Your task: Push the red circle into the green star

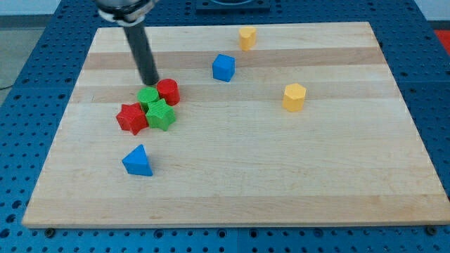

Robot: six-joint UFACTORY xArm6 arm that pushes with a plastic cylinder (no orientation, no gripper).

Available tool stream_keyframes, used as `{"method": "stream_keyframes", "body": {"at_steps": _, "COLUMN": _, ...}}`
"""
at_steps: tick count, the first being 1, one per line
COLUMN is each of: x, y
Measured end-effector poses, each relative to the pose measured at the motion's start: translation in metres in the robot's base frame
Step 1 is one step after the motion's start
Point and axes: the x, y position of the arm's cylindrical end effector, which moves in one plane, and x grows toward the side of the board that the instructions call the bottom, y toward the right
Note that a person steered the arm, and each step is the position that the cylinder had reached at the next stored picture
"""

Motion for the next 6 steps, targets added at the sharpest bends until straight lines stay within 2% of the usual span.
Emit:
{"method": "stream_keyframes", "body": {"at_steps": 1, "x": 0.01, "y": 0.031}}
{"method": "stream_keyframes", "body": {"at_steps": 2, "x": 0.022, "y": 0.031}}
{"method": "stream_keyframes", "body": {"at_steps": 6, "x": 0.025, "y": 0.031}}
